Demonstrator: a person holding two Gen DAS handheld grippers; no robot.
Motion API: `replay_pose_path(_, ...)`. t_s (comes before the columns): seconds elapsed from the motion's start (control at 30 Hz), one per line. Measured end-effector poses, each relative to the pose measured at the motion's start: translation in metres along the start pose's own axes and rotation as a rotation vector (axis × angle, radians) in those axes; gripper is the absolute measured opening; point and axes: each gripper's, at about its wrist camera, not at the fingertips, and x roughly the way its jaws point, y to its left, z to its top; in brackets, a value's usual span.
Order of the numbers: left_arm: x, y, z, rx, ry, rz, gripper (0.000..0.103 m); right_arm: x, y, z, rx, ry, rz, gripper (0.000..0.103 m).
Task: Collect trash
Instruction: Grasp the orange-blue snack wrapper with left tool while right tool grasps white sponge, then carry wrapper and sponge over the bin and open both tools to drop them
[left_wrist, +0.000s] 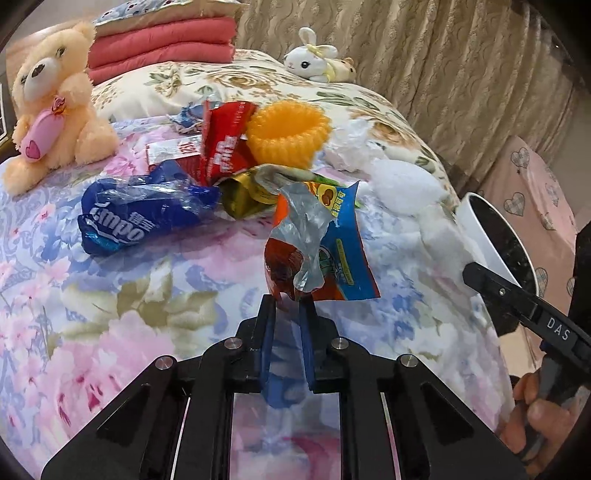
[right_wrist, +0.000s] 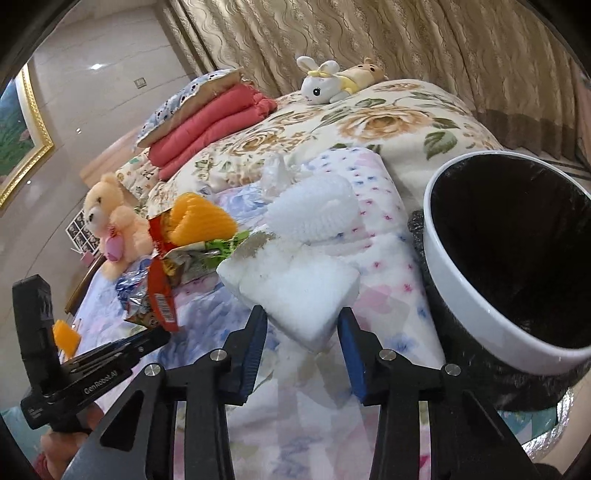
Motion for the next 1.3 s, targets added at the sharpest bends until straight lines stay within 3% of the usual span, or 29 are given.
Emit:
replay_pose_path(0.83,-0.019,-0.109,0.003,0.204,-0.017,-0.16,0.013,-0.088,-0.055,-0.005,0.075,-0.128,-0.094,0.04)
replay_pose_path(1.3,-0.011,-0.165,0.007,0.29,-0.004,-0.213,0.013,-0.108,-0.096,-0.005,0.131,-0.163,-0.16,0.04)
